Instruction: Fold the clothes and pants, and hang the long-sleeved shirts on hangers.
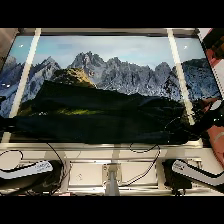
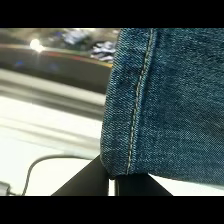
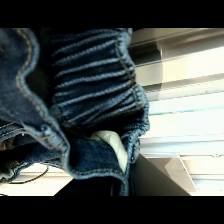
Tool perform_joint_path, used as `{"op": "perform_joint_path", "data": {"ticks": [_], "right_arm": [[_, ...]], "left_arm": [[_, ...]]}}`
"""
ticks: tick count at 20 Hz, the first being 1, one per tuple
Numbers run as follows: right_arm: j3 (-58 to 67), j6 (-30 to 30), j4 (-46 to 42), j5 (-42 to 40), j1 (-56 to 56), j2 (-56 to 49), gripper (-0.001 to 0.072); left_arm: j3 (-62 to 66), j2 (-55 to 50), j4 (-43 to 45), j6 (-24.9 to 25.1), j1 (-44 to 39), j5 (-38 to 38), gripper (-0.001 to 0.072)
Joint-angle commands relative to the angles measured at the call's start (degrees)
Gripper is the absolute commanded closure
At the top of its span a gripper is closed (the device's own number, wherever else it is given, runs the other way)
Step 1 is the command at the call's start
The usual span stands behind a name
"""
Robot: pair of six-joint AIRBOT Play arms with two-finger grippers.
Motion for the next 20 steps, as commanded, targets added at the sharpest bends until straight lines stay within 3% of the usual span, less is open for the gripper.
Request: {"op": "perform_joint_path", "data": {"ticks": [1,4,7,10,15,20], "right_arm": [[-0.1,0.1,0.5,-0.1,0.0,0.0,0.0661],[-0.1,0.1,2.6,-1.2,0.0,0.0,0.0661],[-0.1,0.1,4.3,-2.7,0.0,0.0,0.0661],[-0.1,0.1,4.7,-2.8,0.0,0.0,0.0661],[-0.1,0.1,4.7,-3.3,0.0,0.0,0.0661],[-0.1,0.1,4.7,-4.9,0.0,0.0,0.066]], "left_arm": [[1.7,0.0,1.6,-1.7,-1.1,2.2,0.0688],[6.1,0.8,-1.0,-1.4,-4.7,9.2,0.0688],[12.2,1.4,-1.1,3.0,-9.6,14.4,0.0688],[15.4,3.0,-1.1,3.1,-12.5,18.7,0.0686],[12.6,3.7,-2.1,2.6,-10.4,9.6,0.0686],[-4.2,3.7,-3.1,2.8,-8.1,6.5,0.0685]]}}
